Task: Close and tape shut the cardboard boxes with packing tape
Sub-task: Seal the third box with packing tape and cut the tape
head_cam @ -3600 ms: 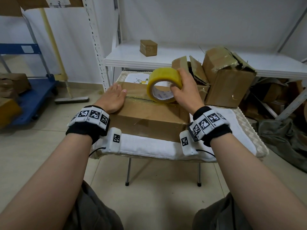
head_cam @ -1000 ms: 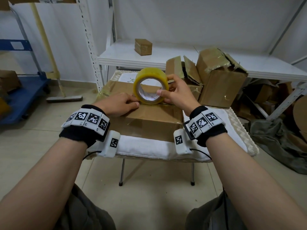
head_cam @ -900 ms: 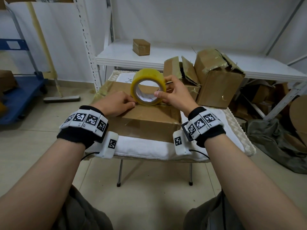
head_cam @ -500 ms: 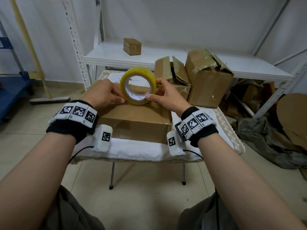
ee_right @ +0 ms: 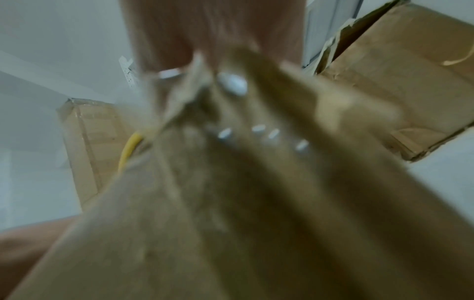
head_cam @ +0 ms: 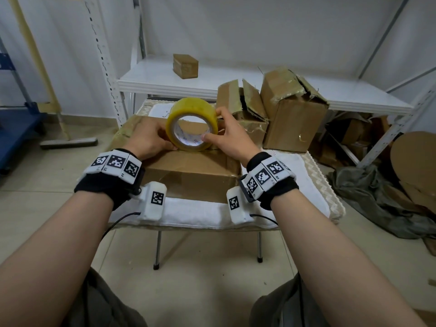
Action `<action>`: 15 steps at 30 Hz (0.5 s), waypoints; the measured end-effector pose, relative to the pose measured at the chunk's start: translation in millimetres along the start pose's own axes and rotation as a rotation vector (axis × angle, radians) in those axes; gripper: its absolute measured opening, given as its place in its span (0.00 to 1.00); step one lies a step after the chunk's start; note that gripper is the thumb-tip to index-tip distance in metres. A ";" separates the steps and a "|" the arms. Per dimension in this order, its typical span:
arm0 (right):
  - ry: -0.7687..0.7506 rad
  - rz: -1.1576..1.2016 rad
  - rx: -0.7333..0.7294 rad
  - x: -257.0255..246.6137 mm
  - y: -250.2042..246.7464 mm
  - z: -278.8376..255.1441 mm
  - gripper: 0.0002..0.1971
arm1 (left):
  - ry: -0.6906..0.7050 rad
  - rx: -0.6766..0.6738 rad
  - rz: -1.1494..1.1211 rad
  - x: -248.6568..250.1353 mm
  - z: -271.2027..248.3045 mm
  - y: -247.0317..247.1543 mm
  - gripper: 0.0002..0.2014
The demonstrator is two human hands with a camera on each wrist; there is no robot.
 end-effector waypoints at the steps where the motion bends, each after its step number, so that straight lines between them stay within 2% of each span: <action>1: -0.014 0.000 0.019 -1.4 -1.4 -0.1 0.22 | 0.002 0.002 -0.018 -3.5 1.6 1.5 0.12; 6: -0.041 0.027 0.060 -5.4 -6.5 0.1 0.21 | -0.012 -0.040 -0.133 -13.7 3.3 10.6 0.05; 15: -0.043 0.033 0.102 -5.3 -16.0 4.7 0.19 | -0.073 -0.086 -0.258 -24.4 5.5 18.9 0.06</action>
Point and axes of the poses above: each hand's wrist, its own z-axis towards the middle knuckle, its own y-axis out of the palm, x = y × z, the point moved 9 cm from there along z, towards the middle knuckle, and after that the axes turned 13 degrees about z, right-handed, at the moved point
